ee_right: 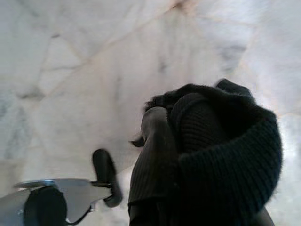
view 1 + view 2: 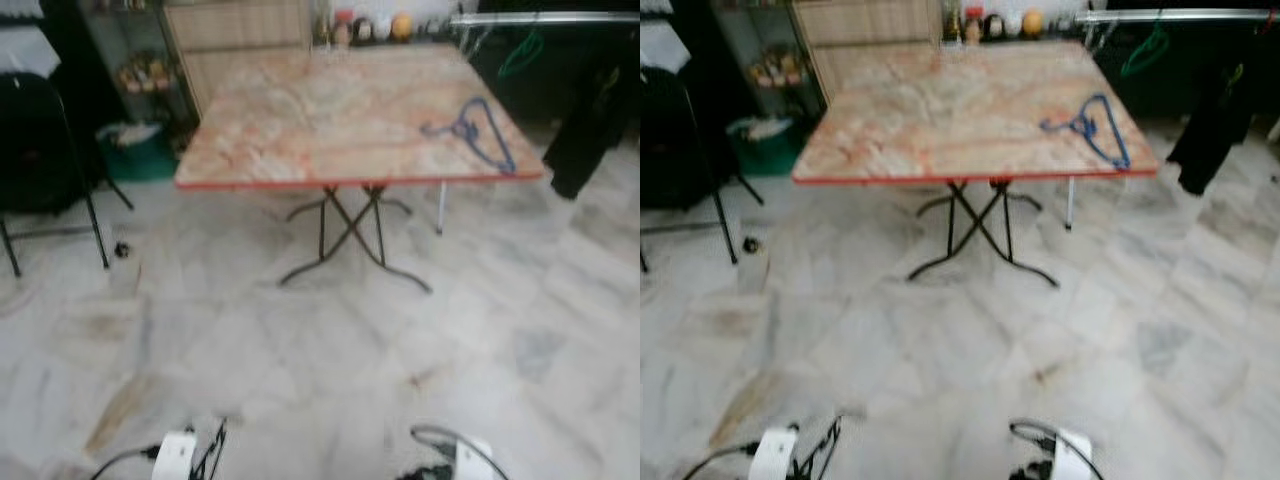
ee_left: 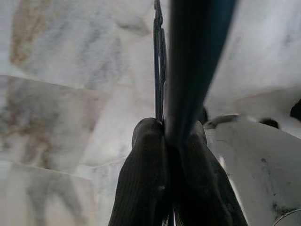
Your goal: Hang hanger
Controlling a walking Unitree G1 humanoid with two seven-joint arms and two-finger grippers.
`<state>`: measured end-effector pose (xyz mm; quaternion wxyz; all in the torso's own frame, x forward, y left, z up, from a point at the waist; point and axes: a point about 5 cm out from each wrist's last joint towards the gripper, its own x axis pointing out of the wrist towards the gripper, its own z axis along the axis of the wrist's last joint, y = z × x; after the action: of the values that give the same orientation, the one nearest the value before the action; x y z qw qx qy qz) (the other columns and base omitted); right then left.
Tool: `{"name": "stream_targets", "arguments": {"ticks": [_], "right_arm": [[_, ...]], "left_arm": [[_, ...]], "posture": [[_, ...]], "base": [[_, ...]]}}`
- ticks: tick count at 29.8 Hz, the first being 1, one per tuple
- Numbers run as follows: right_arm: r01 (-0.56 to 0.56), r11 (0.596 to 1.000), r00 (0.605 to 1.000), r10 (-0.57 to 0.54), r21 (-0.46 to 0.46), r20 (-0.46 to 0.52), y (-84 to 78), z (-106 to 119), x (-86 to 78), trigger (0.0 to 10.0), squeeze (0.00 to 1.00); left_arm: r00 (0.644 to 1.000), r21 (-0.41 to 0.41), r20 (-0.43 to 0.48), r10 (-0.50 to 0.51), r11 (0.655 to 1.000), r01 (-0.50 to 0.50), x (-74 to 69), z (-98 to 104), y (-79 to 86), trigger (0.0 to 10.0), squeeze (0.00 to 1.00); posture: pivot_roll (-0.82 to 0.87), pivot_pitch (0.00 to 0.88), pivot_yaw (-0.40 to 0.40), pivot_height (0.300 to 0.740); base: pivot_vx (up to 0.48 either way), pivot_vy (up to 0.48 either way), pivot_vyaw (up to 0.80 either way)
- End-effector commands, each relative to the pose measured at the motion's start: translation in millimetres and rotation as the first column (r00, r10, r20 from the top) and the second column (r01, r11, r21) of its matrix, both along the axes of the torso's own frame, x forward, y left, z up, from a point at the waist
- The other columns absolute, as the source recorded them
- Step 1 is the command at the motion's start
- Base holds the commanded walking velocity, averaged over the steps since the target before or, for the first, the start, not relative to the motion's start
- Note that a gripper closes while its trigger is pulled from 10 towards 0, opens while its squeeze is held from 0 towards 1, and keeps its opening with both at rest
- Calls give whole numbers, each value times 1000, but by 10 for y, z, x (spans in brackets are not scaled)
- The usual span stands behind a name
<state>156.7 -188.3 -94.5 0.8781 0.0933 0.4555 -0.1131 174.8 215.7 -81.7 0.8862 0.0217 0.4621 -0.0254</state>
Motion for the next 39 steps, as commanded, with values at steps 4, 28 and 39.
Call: {"name": "stream_targets", "arguments": {"ticks": [4,28,39], "right_arm": [[9,1000,1000,-9,-11,-7,-45,-9,-39,10000,0],[10,1000,1000,-10,-10,-2,-41,-1,-16,10000,0],[15,1000,1000,-15,-17,-2,-50,-1,-21,10000,0]], "left_arm": [[1000,8,-18,-17,1000,18,-27,-17,-12,10000,0],[1000,6,-8,-17,1000,17,-2,-5,-11,10000,0],[1000,6,-8,-17,1000,17,-4,-5,-10,10000,0]], "posture": [[7,4,68,740],[11,2,69,740],[11,1,69,740]], "base": [[0,410,0],[0,56,0],[113,0,0]]}}
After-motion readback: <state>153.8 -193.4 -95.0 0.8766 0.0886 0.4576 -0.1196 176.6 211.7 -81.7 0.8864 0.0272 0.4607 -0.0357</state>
